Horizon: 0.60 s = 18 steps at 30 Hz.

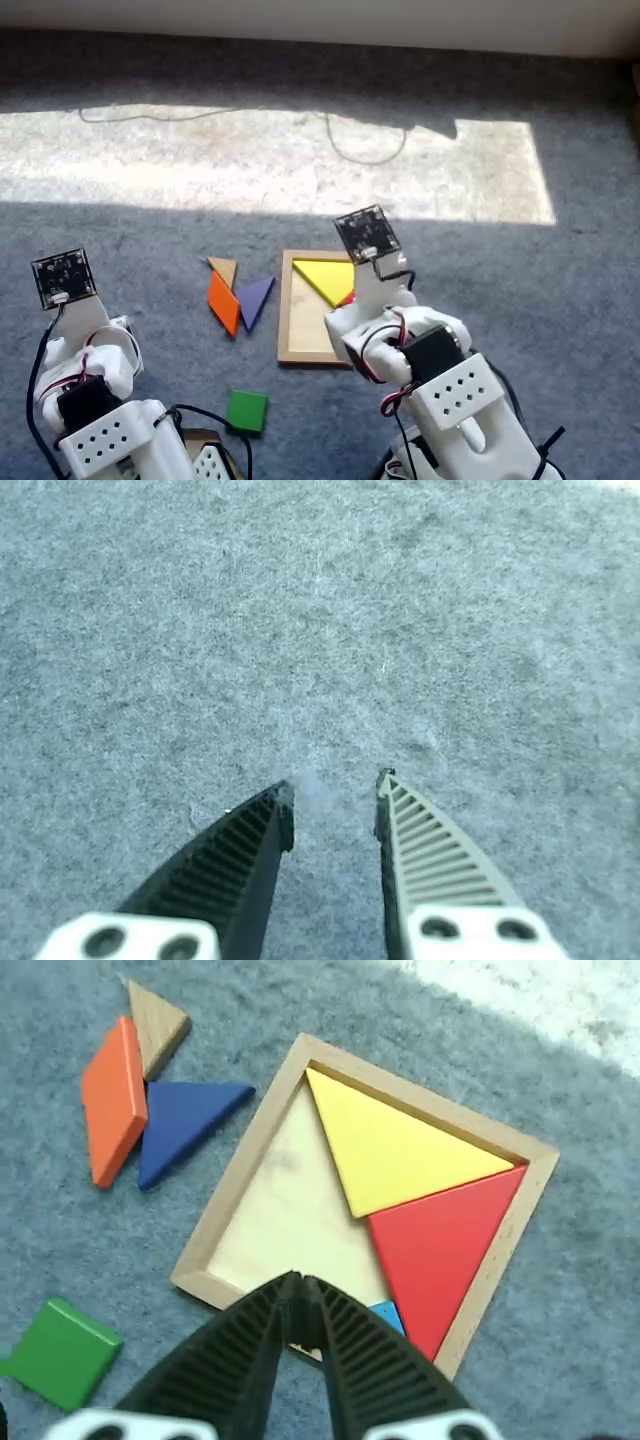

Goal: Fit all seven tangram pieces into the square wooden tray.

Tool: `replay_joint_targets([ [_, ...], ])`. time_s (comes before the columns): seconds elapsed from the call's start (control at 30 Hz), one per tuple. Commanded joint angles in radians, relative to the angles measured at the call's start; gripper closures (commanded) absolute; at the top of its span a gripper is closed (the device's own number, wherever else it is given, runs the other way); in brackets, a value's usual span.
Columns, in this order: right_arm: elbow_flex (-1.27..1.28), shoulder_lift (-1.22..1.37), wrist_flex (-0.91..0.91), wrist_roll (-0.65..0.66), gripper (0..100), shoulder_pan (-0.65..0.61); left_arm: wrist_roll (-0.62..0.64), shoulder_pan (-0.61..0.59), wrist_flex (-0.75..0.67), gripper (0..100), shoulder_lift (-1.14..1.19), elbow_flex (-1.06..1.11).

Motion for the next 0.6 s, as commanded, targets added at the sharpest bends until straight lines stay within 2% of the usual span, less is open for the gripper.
replay_joint_targets([
  [0.0, -0.061, -0.030, 0.016, -0.130, 99.2, -0.002, -0.057, -0.005, 0.012, 85, 0.002, -0.119],
  [0.13, -0.068, -0.030, 0.015, -0.195, 99.2, 0.087, -0.196, 0.074, 0.192, 81, 0.004, -0.286],
  [0.33, -0.062, -0.024, 0.008, -0.201, 99.2, 0.099, -0.313, 0.196, 0.358, 80, 0.025, -0.461],
  [0.5, -0.059, -0.022, 0.008, -0.204, 99.2, 0.102, -0.350, 0.295, 0.470, 79, 0.291, -0.642],
  [0.57, -0.059, -0.022, 0.008, -0.204, 99.2, 0.139, -0.351, 0.335, 0.529, 76, 0.438, -0.727],
])
